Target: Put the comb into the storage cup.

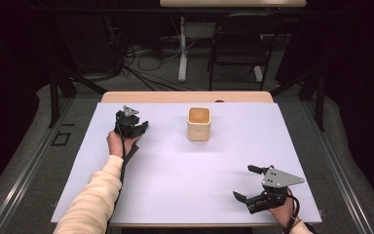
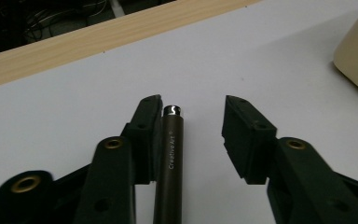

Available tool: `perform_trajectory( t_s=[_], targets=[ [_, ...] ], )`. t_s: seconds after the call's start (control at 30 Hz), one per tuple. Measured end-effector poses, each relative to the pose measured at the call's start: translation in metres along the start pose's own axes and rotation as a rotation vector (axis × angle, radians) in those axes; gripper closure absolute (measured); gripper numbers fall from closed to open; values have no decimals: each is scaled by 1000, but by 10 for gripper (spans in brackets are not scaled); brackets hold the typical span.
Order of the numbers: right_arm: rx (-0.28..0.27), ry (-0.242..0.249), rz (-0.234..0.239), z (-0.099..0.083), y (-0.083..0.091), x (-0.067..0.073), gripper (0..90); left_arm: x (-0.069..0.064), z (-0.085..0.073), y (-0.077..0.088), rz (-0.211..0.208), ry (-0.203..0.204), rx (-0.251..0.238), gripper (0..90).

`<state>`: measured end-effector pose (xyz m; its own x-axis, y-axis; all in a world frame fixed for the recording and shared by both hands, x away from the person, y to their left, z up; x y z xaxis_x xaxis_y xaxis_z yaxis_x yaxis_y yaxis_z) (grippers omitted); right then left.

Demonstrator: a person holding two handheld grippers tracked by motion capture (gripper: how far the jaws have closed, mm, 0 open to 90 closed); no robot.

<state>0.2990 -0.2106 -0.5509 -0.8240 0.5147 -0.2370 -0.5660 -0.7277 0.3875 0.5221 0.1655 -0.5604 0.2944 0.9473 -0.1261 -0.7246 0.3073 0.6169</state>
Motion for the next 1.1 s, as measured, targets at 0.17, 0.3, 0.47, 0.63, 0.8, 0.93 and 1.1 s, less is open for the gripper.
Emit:
perform_trajectory(
  t_s=[0.17, 0.3, 0.47, 0.63, 0.8, 0.93, 1.1],
  targets=[
    [-1, -2, -1, 0, 0, 0, 0, 4, 2, -7, 27, 19, 6, 741],
    [0, 0, 0, 0, 0, 0, 0, 7, 0, -15, 46, 19, 18, 869],
    [0, 0, 1, 0, -1, 0, 0, 17, -4, -25, 72, 42, 44, 900],
    [2, 0, 3, 0, 0, 0, 0, 22, -5, -33, 92, 53, 65, 900],
    [0, 0, 4, 0, 0, 0, 0, 25, -8, -40, 119, 57, 83, 900],
    [-3, 1, 2, 0, 0, 0, 0, 23, -11, -45, 110, 55, 101, 900],
    [-8, 1, -1, 1, 1, 0, 0, 21, -13, -47, 101, 55, 118, 900]
  ],
)
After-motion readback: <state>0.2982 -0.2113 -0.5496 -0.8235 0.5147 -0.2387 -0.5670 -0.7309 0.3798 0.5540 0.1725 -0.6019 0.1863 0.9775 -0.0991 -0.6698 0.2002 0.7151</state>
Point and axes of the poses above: each handheld gripper's, and its own axes: y roughly backward along the jaws, z roughly out of its top, x roughly to its left, the point moved 7 cm from there along -y, roughly forward along the jaws, and after that the axes turned 13 degrees about y, right-handed, at the moved point
